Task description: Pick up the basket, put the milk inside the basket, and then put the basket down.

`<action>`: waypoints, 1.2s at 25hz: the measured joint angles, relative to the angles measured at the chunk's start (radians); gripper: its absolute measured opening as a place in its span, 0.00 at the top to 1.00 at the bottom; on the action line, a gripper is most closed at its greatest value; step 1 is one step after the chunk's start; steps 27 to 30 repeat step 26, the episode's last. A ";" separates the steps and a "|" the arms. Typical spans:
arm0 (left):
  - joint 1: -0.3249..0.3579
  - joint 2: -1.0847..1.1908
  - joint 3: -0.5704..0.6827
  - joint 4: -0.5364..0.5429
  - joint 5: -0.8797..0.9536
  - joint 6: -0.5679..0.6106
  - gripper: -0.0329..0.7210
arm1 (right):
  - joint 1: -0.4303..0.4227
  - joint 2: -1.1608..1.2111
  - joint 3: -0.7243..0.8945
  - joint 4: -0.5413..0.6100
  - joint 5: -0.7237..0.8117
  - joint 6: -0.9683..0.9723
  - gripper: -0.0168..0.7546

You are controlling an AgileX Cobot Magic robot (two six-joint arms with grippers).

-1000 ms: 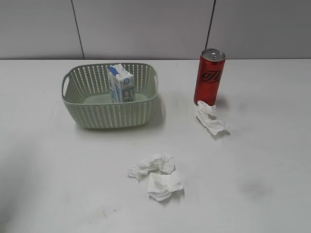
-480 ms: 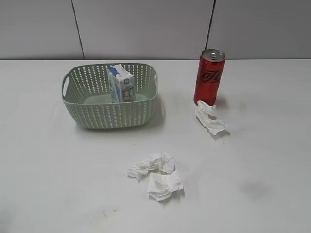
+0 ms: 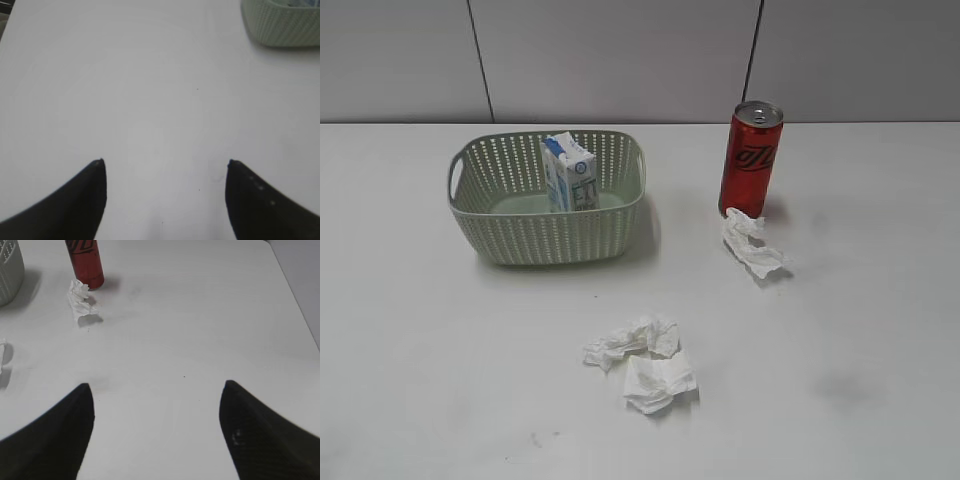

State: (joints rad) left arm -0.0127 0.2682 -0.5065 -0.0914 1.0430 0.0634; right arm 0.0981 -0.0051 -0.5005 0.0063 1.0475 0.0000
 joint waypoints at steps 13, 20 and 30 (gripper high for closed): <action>0.000 -0.267 0.005 0.001 0.004 0.000 0.22 | 0.000 0.000 0.000 0.000 0.000 0.000 0.21; 0.000 -0.274 0.005 0.002 0.004 0.000 0.22 | 0.000 0.000 0.000 0.000 0.000 0.000 0.21; 0.000 -0.274 0.005 0.003 0.004 0.000 0.22 | 0.000 0.000 0.000 0.000 0.000 0.000 0.21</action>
